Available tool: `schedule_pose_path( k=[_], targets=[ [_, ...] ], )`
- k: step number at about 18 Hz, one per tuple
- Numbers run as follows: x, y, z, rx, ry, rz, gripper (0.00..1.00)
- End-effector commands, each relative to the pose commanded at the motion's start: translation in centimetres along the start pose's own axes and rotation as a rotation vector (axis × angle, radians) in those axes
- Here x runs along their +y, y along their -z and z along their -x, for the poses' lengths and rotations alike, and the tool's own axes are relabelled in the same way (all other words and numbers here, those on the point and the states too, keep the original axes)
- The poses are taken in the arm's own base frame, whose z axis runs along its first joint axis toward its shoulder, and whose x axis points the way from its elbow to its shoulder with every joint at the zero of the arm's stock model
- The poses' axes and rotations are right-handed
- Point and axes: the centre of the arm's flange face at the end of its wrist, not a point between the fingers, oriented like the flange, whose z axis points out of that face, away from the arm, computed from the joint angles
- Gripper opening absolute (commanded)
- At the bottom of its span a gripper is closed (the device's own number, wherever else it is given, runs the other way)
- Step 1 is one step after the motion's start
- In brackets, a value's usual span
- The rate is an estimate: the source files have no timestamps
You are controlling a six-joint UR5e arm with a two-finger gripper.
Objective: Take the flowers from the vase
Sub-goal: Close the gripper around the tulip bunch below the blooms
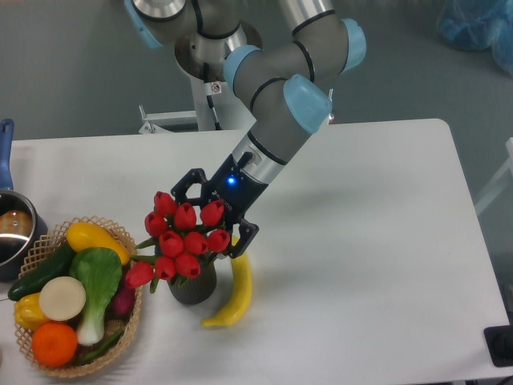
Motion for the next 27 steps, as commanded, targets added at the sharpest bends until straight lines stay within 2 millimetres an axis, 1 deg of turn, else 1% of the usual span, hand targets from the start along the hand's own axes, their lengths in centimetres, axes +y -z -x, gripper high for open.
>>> schedule_pose_path(
  k=[3, 4, 7, 8, 9, 14, 15, 17, 21, 27],
  targets=[
    [0.1, -0.1, 0.1, 0.003, -0.005, -0.004, 1.0],
    [0.1, -0.1, 0.1, 0.009, -0.008, -0.017, 0.98],
    [0.1, -0.1, 0.1, 0.018, -0.006, -0.041, 0.84],
    [0.1, -0.1, 0.1, 0.018, -0.006, -0.041, 0.78],
    [0.1, 0.0, 0.1, 0.017, -0.005, -0.042, 0.68],
    [0.2, 0.1, 0.2, 0.015, -0.004, -0.045, 0.6],
    [0.2, 0.2, 0.2, 0.016, -0.002, -0.051, 0.54],
    [0.2, 0.2, 0.3, 0.016, -0.001, -0.052, 0.49],
    [0.3, 0.8, 0.5, 0.016, 0.006, -0.081, 0.49],
    [0.0, 0.9, 0.1, 0.041, 0.023, -0.145, 0.49]
  ],
)
